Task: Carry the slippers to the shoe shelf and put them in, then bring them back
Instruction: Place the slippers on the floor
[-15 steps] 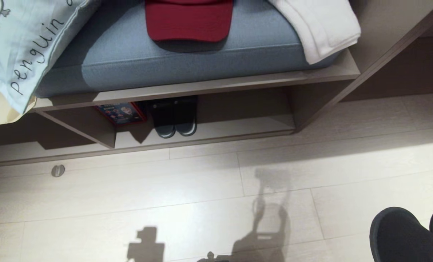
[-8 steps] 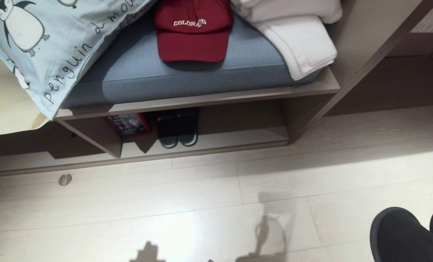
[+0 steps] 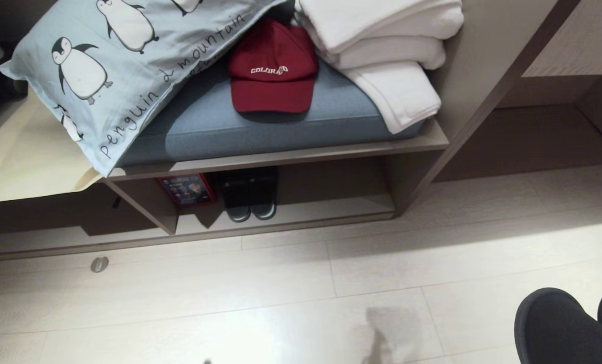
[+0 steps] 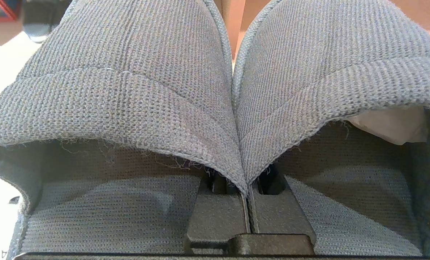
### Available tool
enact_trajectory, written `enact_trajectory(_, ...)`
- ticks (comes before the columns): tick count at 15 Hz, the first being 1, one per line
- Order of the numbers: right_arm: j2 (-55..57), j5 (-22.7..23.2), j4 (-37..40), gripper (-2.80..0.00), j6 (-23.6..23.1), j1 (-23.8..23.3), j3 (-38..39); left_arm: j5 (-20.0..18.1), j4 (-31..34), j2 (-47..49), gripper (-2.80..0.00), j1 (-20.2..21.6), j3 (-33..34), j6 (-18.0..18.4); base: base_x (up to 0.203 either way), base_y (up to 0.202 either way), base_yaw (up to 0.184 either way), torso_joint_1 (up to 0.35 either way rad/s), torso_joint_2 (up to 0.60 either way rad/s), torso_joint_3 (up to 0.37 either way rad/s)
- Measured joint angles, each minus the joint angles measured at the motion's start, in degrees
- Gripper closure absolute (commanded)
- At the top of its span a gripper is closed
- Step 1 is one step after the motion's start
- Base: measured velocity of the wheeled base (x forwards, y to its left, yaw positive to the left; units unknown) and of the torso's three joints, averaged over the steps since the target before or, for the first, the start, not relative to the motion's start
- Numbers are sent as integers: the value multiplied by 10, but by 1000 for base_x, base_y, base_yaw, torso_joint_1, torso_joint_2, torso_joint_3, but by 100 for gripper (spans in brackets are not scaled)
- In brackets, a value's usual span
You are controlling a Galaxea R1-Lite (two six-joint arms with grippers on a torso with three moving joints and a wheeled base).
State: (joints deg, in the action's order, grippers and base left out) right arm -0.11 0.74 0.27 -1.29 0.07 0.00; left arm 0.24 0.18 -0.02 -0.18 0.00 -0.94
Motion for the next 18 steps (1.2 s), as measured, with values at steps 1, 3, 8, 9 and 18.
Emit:
enact_trajectory(1, 0, 0, 0, 0, 0, 0, 0, 0, 0, 0, 0, 0, 0, 0, 0, 0, 0, 2, 3, 212)
enact_trajectory(3, 0, 0, 0, 0, 0, 0, 0, 0, 0, 0, 0, 0, 0, 0, 0, 0, 0, 2, 0, 203)
enact_trajectory(8, 0, 0, 0, 0, 0, 0, 0, 0, 0, 0, 0, 0, 0, 0, 0, 0, 0, 2, 1, 206)
enact_trajectory(9, 0, 0, 0, 0, 0, 0, 0, 0, 0, 0, 0, 0, 0, 0, 0, 0, 0, 2, 2, 198)
enact_trajectory(18, 0, 0, 0, 0, 0, 0, 0, 0, 0, 0, 0, 0, 0, 0, 0, 0, 0, 2, 2, 204)
